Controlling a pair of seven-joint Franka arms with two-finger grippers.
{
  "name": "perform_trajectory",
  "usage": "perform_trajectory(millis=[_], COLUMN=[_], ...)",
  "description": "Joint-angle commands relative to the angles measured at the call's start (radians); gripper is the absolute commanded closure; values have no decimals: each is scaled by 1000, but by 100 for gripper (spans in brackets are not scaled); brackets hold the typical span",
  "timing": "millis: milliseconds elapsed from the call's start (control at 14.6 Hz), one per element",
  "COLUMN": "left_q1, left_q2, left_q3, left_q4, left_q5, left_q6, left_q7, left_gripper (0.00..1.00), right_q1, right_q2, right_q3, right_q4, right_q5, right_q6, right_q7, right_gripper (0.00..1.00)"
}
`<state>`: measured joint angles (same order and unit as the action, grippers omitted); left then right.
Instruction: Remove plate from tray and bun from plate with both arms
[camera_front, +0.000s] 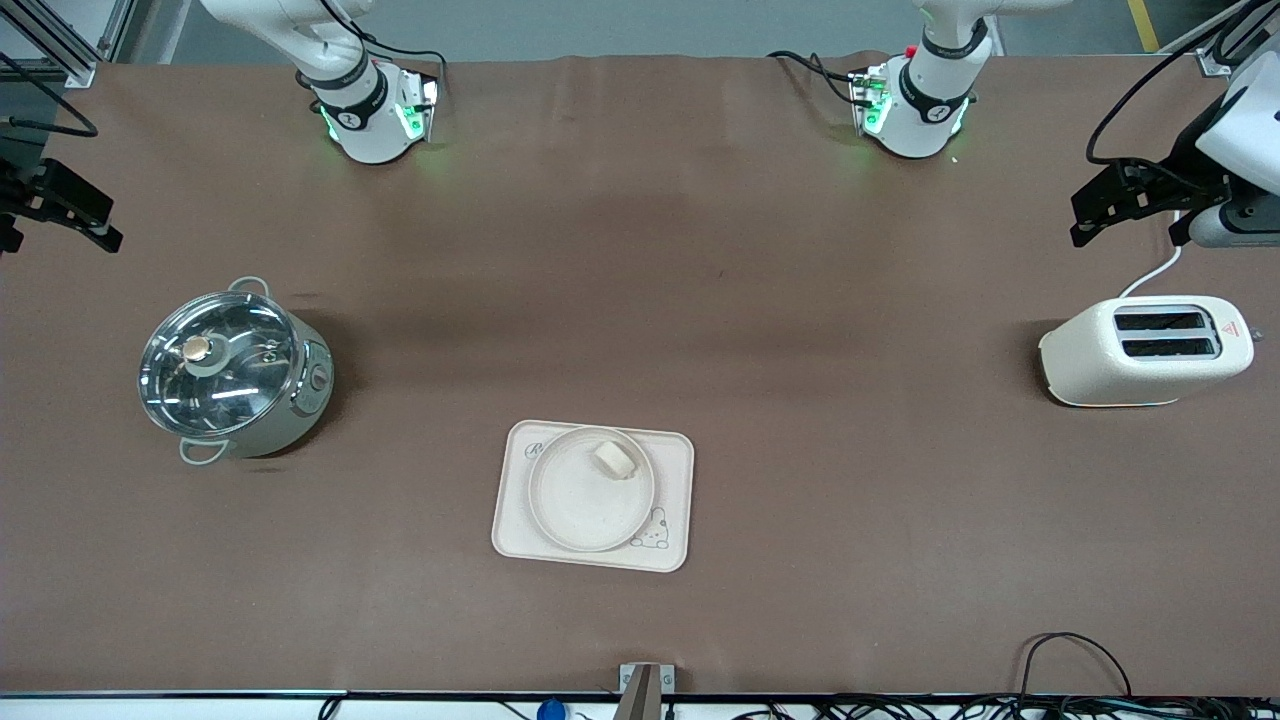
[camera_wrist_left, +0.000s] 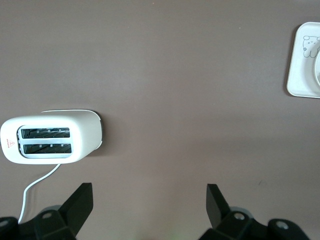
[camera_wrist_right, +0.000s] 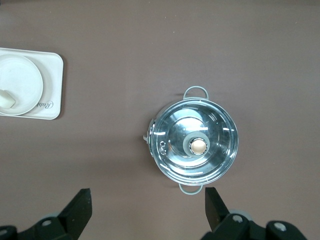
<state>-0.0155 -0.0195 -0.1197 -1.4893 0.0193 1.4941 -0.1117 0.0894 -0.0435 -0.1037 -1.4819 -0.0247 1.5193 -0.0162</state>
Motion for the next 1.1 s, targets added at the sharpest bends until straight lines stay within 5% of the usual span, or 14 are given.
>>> perform_trajectory(millis=[0,616,822,1027], left_q1=[2,11,22,23], left_q2=[6,12,15,16], left_q3=[-1,5,5,5], left_q4=[18,11,12,12], left_q5=[-5,-7,-18,-16], left_q6=[-17,-23,-21,-18], left_q7=[7,20,20,20], left_gripper=[0,0,0,0], right_q1=[-3,3,4,36], right_q2=[-7,17,68,141], right_q3=[-2,-1,-2,2], right_q4=[11,-6,-9,-4], right_q5=[-18,-24,99,124], right_q6=[1,12,50,111], right_q7=[-19,-16,-18,8], right_gripper=[0,0,0,0])
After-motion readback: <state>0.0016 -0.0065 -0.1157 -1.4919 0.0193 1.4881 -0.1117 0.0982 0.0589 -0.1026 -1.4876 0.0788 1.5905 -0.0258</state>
